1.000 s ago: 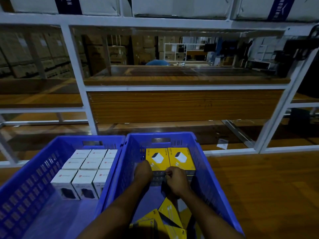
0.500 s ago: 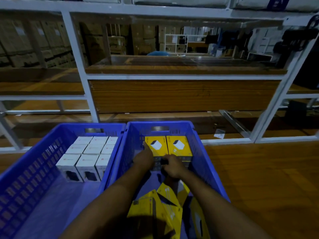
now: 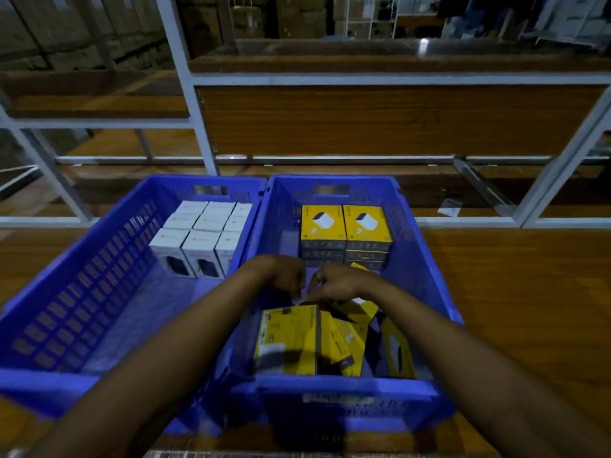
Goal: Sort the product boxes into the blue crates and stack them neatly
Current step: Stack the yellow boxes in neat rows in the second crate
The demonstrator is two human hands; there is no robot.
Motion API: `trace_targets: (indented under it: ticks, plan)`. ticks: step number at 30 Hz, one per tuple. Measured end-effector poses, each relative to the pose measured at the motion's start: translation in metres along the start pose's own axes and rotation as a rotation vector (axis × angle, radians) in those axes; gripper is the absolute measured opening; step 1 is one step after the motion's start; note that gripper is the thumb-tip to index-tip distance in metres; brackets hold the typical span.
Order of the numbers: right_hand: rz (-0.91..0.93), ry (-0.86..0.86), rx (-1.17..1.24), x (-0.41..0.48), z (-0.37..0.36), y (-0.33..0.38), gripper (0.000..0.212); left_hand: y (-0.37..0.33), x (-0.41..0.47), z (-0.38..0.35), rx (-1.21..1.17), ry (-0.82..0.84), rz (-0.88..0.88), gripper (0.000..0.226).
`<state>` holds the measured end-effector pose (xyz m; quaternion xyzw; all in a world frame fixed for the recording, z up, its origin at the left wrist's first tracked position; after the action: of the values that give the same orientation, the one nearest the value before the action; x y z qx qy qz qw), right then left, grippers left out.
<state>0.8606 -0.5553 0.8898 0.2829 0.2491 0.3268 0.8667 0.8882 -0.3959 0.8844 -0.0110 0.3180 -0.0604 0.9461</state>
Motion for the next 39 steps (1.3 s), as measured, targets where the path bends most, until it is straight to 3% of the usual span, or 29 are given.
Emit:
trace_targets:
  ticks: [5, 10, 17, 21, 24, 28, 31, 32, 34, 36, 39]
  plan:
    - [-0.018, 0.111, -0.067, 0.004, -0.021, 0.011, 0.057, 0.002, -0.008, 0.000, -0.020, 0.005, 0.010, 0.020]
    - [-0.003, 0.115, -0.054, 0.001, -0.023, 0.015, 0.051, 0.001, -0.015, -0.001, -0.162, 0.165, 0.058, 0.010]
    - [-0.077, 0.143, 0.221, 0.003, -0.025, 0.012, 0.041, 0.001, -0.018, 0.000, -0.137, 0.158, 0.055, 0.018]
    - [-0.119, 0.086, 0.418, 0.001, -0.014, 0.010, 0.033, -0.001, -0.022, 0.005, -0.266, 0.107, 0.027, 0.021]
    - [-0.091, -0.071, 0.491, -0.002, 0.003, 0.007, 0.027, -0.002, -0.025, 0.013, -0.521, 0.008, 0.001, 0.030]
    - [-0.057, -0.358, 0.597, -0.005, 0.019, -0.002, 0.044, -0.001, -0.026, 0.022, -0.869, -0.160, -0.005, 0.039]
    - [-0.033, -0.525, 0.622, 0.002, 0.022, -0.017, 0.101, 0.003, -0.022, 0.024, -0.992, -0.188, -0.006, 0.050]
    - [-0.015, -0.548, 0.640, 0.004, 0.023, -0.021, 0.110, 0.003, -0.023, 0.024, -1.024, -0.186, -0.012, 0.048]
    - [-0.005, -0.627, 0.697, 0.003, 0.027, -0.024, 0.106, 0.004, -0.025, 0.024, -1.140, -0.136, -0.054, 0.039]
    - [-0.020, -0.741, 0.735, -0.009, 0.034, -0.011, 0.085, 0.002, -0.027, 0.026, -1.324, -0.013, -0.108, 0.028]
    - [-0.040, -0.924, 0.799, -0.014, 0.045, -0.015, 0.060, 0.000, -0.027, 0.029, -1.557, 0.115, -0.087, 0.037]
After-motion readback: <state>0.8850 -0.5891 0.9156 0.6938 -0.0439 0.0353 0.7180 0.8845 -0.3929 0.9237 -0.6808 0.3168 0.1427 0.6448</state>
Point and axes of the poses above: each hand's wrist, its own x-axis towards the middle knuckle, its own z-axis out of the back of the hand, y = z × x, the point moved 1 cm from there along x, towards the middle knuckle, and after that the axes turned 13 degrees about z, right-handed, at the moved point
